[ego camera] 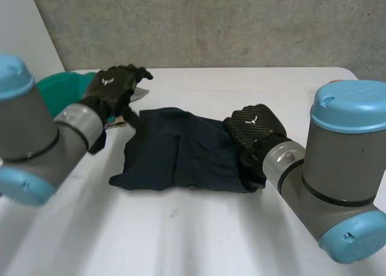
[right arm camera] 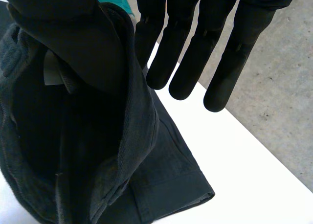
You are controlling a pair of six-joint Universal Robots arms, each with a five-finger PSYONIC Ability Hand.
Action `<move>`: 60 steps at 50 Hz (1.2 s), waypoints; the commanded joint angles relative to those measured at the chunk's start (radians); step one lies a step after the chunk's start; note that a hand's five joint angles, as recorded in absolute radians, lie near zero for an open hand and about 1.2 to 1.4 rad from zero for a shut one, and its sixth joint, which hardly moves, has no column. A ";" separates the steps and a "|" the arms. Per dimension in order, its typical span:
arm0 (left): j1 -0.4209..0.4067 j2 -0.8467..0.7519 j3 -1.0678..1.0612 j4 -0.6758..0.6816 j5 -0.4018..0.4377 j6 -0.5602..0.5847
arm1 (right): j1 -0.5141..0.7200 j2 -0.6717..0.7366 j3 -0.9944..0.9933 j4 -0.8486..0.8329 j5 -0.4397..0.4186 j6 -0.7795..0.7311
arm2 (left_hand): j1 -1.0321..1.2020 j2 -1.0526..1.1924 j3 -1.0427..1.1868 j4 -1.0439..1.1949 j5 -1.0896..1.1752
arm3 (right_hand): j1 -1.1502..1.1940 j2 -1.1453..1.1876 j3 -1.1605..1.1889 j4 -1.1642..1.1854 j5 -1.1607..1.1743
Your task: Fold the laundry.
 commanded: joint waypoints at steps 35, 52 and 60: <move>0.058 0.148 0.051 -0.313 -0.040 0.203 | -0.199 -0.086 -0.171 0.279 -0.120 -0.081 | 1.049 1.061 1.067 1.064 1.060 | 0.295 0.214 0.206 0.198 0.217; 0.061 0.156 -0.300 -0.298 0.028 0.428 | -0.242 0.028 -0.110 0.369 -0.189 -0.314 | 1.049 1.061 1.067 1.064 1.060 | 0.295 0.214 0.206 0.198 0.217; 0.021 -0.046 0.016 -0.022 -0.090 0.416 | -0.207 0.161 -0.281 0.127 -0.089 -0.195 | 1.049 1.061 1.067 1.064 1.060 | 0.295 0.214 0.206 0.198 0.217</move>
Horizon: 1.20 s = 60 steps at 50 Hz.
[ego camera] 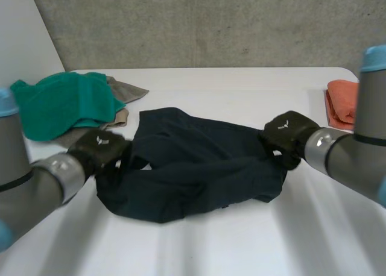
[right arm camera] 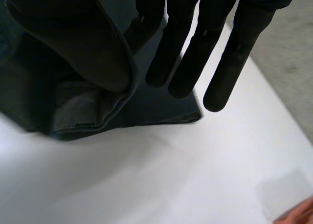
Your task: Fold the laundry.
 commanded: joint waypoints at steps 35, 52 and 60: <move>-0.080 -0.043 -0.085 0.452 -0.092 -0.184 | -0.125 0.190 -0.050 -0.599 -0.304 0.203 | 0.233 0.195 0.208 0.197 0.253 | 0.295 0.214 0.206 0.198 0.209; -0.110 0.046 -0.210 0.324 -0.055 -0.169 | -0.170 -0.023 0.144 -0.234 -0.173 0.199 | 0.233 0.195 0.208 0.197 0.253 | -0.433 -0.514 -0.522 -0.530 -0.519; -0.109 0.025 -0.152 0.326 -0.058 -0.169 | -0.176 -0.169 0.199 -0.102 -0.076 0.421 | 0.233 0.195 0.208 0.197 0.253 | -0.668 -0.749 -0.757 -0.765 -0.754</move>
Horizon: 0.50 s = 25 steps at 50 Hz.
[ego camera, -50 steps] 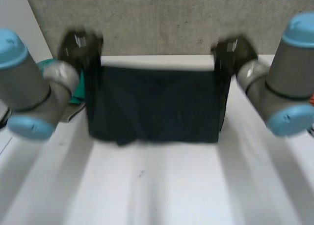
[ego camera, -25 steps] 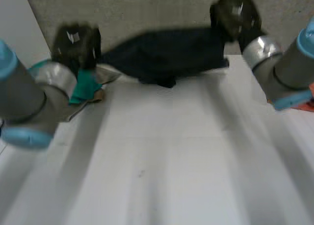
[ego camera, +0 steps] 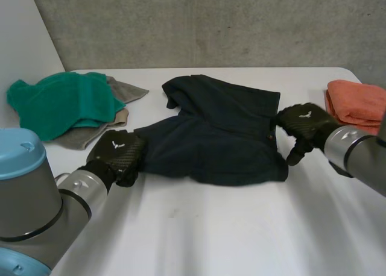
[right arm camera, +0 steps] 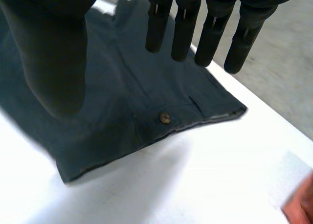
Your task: Fold the laundry.
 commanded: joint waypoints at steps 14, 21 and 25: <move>-0.005 -0.082 0.186 -0.035 -0.002 -0.016 | 0.187 -0.094 0.256 -0.149 0.261 0.254 | 0.233 0.195 0.205 0.196 0.220 | -0.097 -0.090 -0.094 -0.095 -0.074; -0.011 -0.092 0.228 -0.064 -0.005 -0.023 | 0.273 0.089 0.199 -0.336 0.425 0.254 | 0.233 0.195 0.205 0.196 0.220 | -0.088 -0.081 -0.085 -0.086 -0.065; -0.008 -0.094 0.235 -0.074 -0.010 -0.024 | 0.285 0.172 0.142 -0.353 0.473 0.232 | 0.233 0.195 0.205 0.196 0.220 | -0.015 -0.008 -0.012 -0.013 0.008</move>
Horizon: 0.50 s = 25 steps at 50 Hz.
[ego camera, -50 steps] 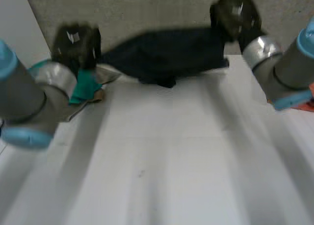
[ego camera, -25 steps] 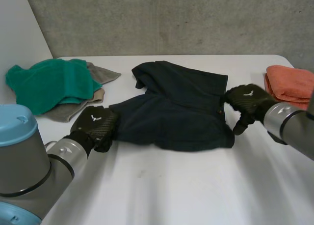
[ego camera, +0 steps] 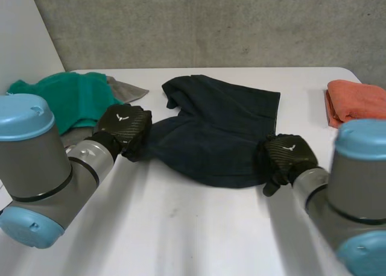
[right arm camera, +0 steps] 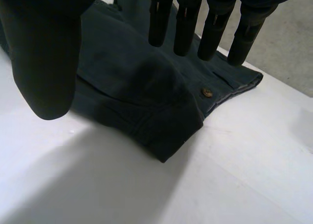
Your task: Fold the laundry.
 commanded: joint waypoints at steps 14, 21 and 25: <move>-0.006 0.089 -0.028 -0.207 -0.047 0.024 | -0.010 0.003 -0.093 -0.081 0.069 -0.141 | 0.233 0.195 0.205 0.196 0.220 | 0.980 0.983 0.981 1.001 1.032; -0.008 0.281 -0.065 -0.463 -0.058 0.135 | -0.064 -0.197 -0.079 0.295 -0.066 -0.372 | 0.233 0.195 0.205 0.196 0.220 | 0.980 0.983 0.981 1.001 1.032; -0.021 0.366 -0.089 -0.617 -0.050 0.193 | -0.105 -0.277 -0.074 0.608 -0.162 -0.523 | 0.233 0.195 0.205 0.196 0.220 | 0.980 0.983 0.981 1.001 1.032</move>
